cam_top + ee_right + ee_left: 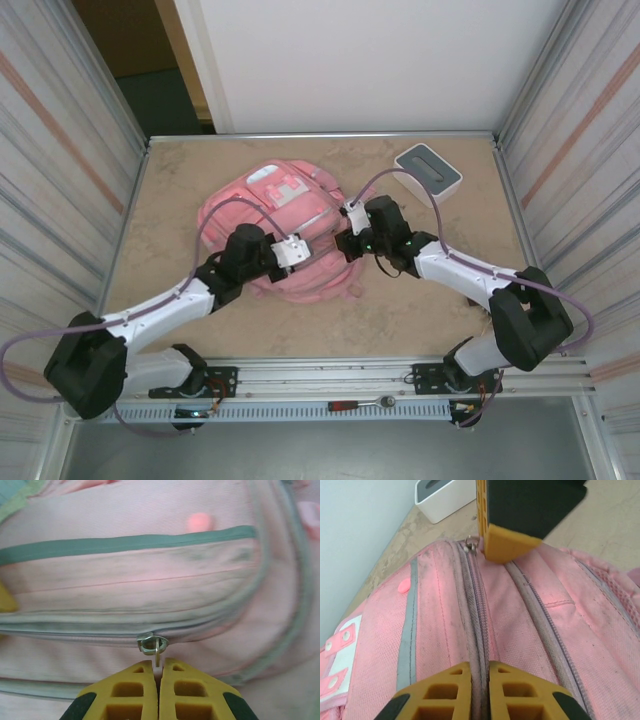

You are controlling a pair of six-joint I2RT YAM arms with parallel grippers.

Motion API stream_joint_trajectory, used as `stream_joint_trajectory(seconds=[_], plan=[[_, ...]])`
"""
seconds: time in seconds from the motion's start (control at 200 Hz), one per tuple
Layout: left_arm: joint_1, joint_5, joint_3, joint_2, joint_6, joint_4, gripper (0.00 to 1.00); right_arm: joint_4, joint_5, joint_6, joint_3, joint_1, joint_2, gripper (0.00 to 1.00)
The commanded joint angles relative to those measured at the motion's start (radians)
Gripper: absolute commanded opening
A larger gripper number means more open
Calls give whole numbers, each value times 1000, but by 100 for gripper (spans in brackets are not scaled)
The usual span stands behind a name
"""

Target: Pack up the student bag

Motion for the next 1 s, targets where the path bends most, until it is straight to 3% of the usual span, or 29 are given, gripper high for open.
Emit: stream_joint_trajectory(seconds=[0.0, 0.145, 0.25, 0.316, 0.481, 0.666, 0.892, 0.997], plan=[[69, 37, -33, -92, -26, 25, 3, -88, 137, -26, 62, -39, 15, 0], [110, 20, -55, -128, -31, 27, 9, -43, 52, -33, 64, -23, 6, 0], [101, 30, -31, -121, -52, -2, 37, 7, -19, -16, 56, -1, -9, 0], [67, 12, -8, -108, -59, -24, 47, 28, -42, -1, 51, 14, -24, 0], [-36, -63, 55, -27, -17, -36, 54, 45, -64, 24, 44, 50, -69, 0], [-62, -92, 143, 91, 5, -48, 50, 32, -62, 30, 43, 86, -120, 0], [-57, -61, 133, 76, 35, -34, 12, -16, -27, 0, 5, 60, -132, 0], [-22, 53, 82, 6, 45, -11, 4, -69, -57, 2, 0, -5, -111, 0]])
